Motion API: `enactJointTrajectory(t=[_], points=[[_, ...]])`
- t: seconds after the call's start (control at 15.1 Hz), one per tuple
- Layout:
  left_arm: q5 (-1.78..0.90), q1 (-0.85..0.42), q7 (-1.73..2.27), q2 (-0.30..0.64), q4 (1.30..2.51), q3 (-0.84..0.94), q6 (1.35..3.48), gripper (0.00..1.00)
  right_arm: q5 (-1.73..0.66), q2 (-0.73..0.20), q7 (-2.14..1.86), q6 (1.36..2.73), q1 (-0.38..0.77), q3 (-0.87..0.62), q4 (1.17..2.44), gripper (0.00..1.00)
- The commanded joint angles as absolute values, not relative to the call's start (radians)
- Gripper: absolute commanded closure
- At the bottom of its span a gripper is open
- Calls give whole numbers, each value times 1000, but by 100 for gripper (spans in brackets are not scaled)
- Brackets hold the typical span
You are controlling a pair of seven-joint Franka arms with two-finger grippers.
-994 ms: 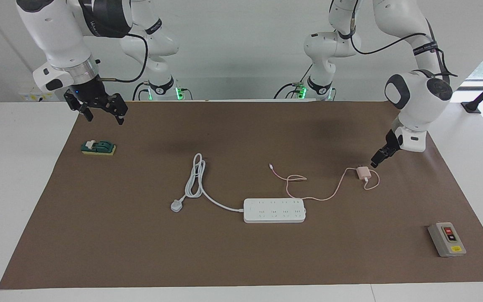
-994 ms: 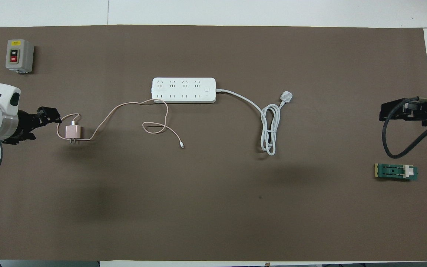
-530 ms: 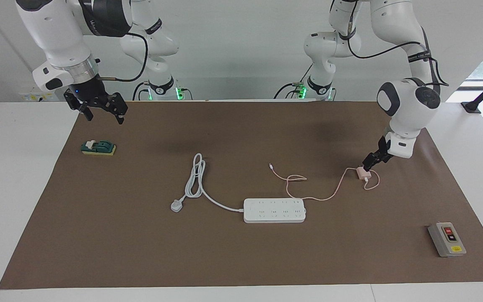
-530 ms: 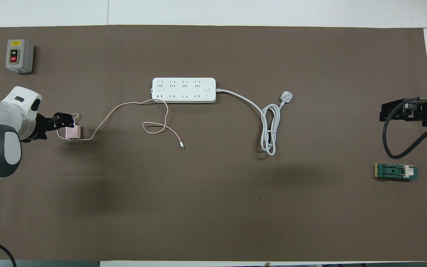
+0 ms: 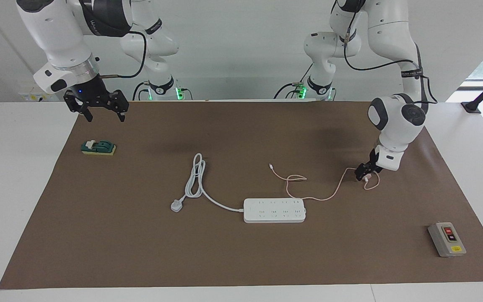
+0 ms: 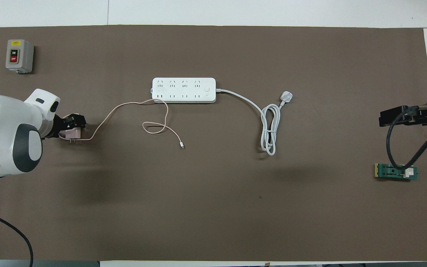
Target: Unplug charger and place it aside
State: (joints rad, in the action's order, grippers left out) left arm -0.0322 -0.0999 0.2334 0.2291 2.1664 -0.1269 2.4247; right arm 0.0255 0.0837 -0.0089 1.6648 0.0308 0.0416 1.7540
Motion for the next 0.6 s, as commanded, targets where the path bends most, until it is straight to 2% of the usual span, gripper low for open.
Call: enactJointTrajectory(t=[0.0, 0.07, 0.33, 0.53], points=[[-49, -114, 280, 233, 2155, -137, 2396, 85, 18, 94, -37, 1640, 18, 29, 1753, 0], [-66, -114, 334, 233, 2146, -137, 2381, 100, 18, 94, -37, 1635, 20, 29, 1753, 0], [-109, -120, 446, 238, 2114, -135, 2358, 100, 18, 97, -35, 1634, 20, 29, 1756, 0], [-110, -165, 648, 250, 2028, -133, 2283, 100, 18, 97, -29, 1637, 23, 29, 1756, 0]])
